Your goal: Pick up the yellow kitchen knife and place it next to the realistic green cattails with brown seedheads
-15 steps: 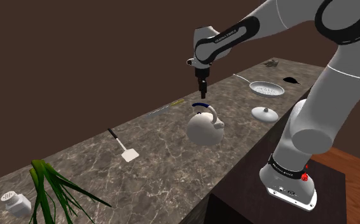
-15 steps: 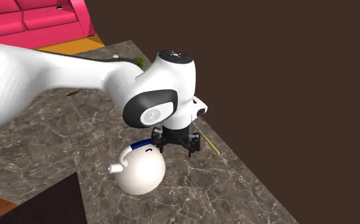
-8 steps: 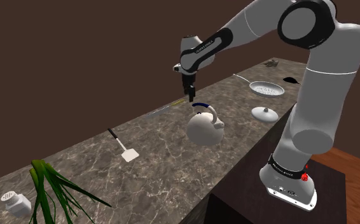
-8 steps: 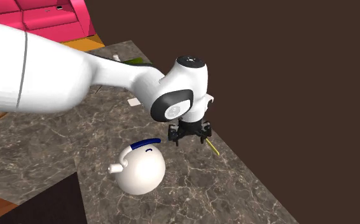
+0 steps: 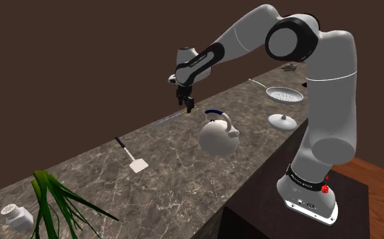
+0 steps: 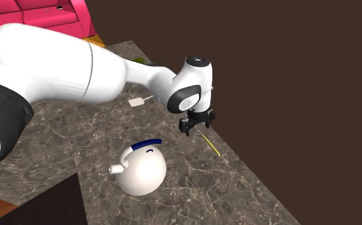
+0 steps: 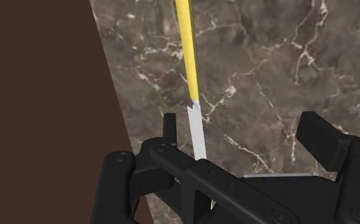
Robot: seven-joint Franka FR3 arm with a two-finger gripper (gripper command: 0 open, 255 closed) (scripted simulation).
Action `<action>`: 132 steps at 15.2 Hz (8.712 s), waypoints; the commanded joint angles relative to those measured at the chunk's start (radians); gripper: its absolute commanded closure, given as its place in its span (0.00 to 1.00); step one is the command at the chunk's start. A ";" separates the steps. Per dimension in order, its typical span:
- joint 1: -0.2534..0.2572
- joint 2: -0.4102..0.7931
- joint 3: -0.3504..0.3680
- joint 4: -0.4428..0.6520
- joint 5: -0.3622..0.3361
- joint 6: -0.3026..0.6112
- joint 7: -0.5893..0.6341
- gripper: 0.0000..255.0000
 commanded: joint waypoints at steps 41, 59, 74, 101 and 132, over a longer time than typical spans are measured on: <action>-0.004 0.084 0.043 0.158 0.006 -0.044 -0.105 1.00; -0.001 -0.003 0.036 0.276 -0.008 -0.249 -0.097 1.00; -0.003 -0.027 0.033 0.433 -0.012 -0.429 -0.094 1.00; 0.303 -0.548 0.295 -0.223 -0.090 -0.309 0.487 1.00; 0.463 -0.476 0.546 -0.337 -0.108 -0.148 0.915 1.00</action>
